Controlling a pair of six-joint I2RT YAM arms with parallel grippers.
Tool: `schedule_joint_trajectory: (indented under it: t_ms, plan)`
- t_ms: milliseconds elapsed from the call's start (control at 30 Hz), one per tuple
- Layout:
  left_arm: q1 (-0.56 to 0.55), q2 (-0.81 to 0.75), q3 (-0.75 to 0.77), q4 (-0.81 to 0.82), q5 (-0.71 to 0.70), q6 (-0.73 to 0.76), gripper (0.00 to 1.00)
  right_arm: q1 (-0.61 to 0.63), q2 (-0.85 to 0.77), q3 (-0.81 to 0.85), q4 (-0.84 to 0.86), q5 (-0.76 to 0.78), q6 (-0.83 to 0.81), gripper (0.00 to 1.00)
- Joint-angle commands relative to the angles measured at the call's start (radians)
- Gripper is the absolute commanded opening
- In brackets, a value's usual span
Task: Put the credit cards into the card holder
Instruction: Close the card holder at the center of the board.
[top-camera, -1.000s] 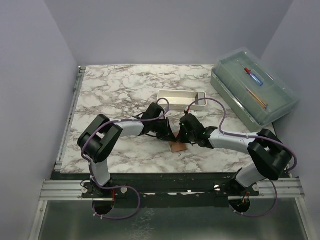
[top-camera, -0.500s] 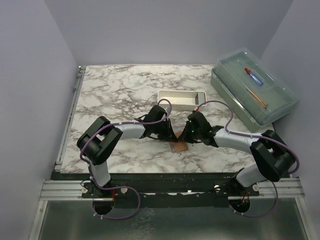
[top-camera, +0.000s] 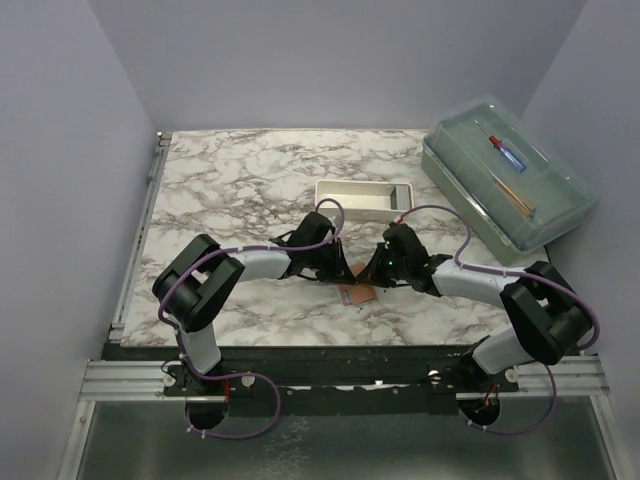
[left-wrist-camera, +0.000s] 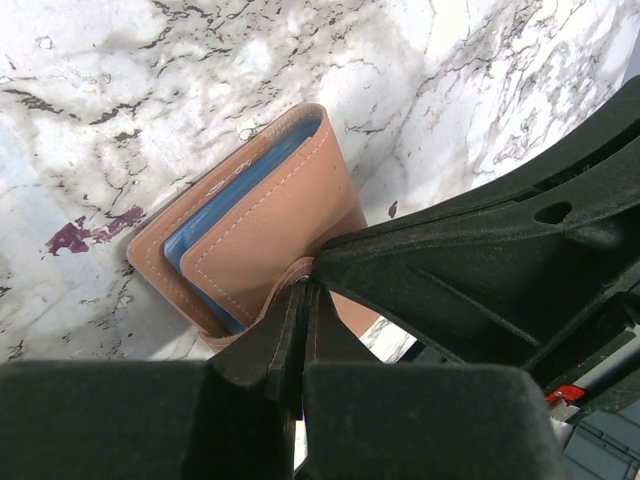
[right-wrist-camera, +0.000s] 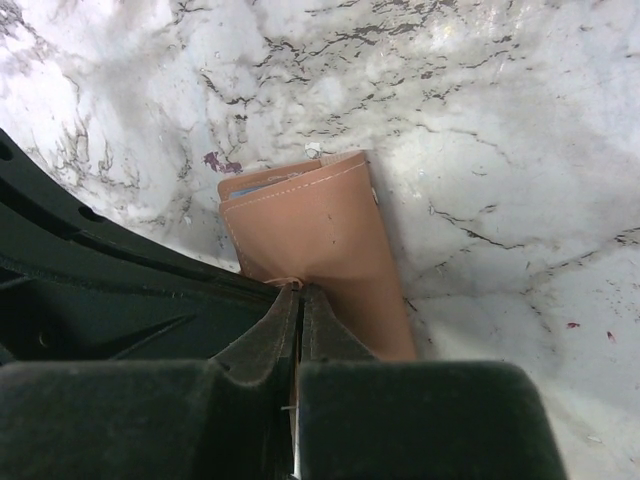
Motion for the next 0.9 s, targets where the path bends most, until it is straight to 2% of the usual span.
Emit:
schedule_joint_trajectory:
  t_ms: [0, 300, 467, 600, 867]
  plan:
    - [-0.067, 0.145, -0.073, -0.293, -0.270, 0.090, 0.00, 0.021, 0.038, -0.075, -0.124, -0.092, -0.029, 0.00]
    - [-0.160, 0.183, -0.019, -0.418, -0.437, 0.049, 0.00, 0.059, 0.021, -0.137, -0.139, -0.031, 0.004, 0.00]
    - [-0.215, 0.191, -0.020, -0.470, -0.557, 0.024, 0.00, 0.122, 0.045, -0.156, -0.135, -0.001, 0.065, 0.00]
    - [-0.242, 0.247, -0.024, -0.475, -0.580, 0.022, 0.00, 0.135, 0.057, -0.187, -0.104, 0.001, 0.113, 0.00]
    - [-0.266, 0.260, -0.031, -0.478, -0.573, 0.009, 0.00, 0.194, 0.018, -0.197, -0.205, 0.090, 0.183, 0.00]
